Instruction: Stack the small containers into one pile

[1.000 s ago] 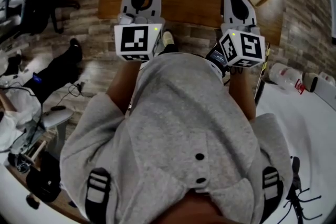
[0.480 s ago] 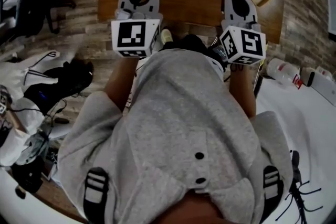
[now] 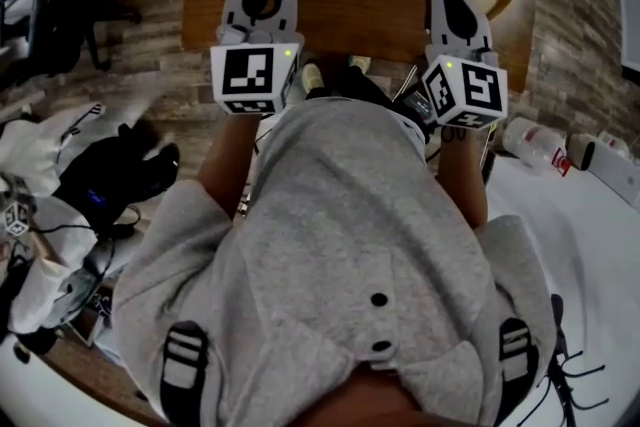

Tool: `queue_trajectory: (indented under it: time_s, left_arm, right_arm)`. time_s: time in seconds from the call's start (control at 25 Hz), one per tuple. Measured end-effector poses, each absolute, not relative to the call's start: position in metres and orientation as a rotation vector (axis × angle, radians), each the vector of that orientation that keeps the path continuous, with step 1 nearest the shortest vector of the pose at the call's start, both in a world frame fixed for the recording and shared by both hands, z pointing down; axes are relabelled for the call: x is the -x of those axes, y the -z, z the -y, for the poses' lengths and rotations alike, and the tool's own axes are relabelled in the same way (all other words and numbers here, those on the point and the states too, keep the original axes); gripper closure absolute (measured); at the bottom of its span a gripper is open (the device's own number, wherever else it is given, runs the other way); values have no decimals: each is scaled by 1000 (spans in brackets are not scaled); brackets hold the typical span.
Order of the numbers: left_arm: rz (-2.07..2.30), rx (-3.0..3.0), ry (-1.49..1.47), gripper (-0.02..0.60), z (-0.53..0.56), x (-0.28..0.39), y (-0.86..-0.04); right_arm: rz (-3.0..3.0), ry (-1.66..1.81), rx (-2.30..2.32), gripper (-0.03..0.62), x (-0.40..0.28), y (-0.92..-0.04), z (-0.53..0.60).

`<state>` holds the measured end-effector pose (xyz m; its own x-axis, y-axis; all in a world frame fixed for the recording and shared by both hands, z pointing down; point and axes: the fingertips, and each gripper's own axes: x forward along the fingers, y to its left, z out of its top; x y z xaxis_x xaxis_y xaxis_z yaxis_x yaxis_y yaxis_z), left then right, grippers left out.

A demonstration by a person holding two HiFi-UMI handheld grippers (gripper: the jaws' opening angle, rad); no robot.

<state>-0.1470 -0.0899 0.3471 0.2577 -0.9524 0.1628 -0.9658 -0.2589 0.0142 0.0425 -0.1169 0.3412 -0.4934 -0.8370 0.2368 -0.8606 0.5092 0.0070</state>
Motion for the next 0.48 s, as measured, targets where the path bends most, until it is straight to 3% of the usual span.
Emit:
queue_trajectory:
  time_s: [0.28,0.48]
  left_arm:
    - [1834,-2329,-301,569,108,173,-385]
    - [1790,-2313,-551,566,124,189,-431]
  right_arm:
    - [2575,-169,-1401,585,-23,-342,139]
    - [2606,-187,-1358,585,-11,-344,162]
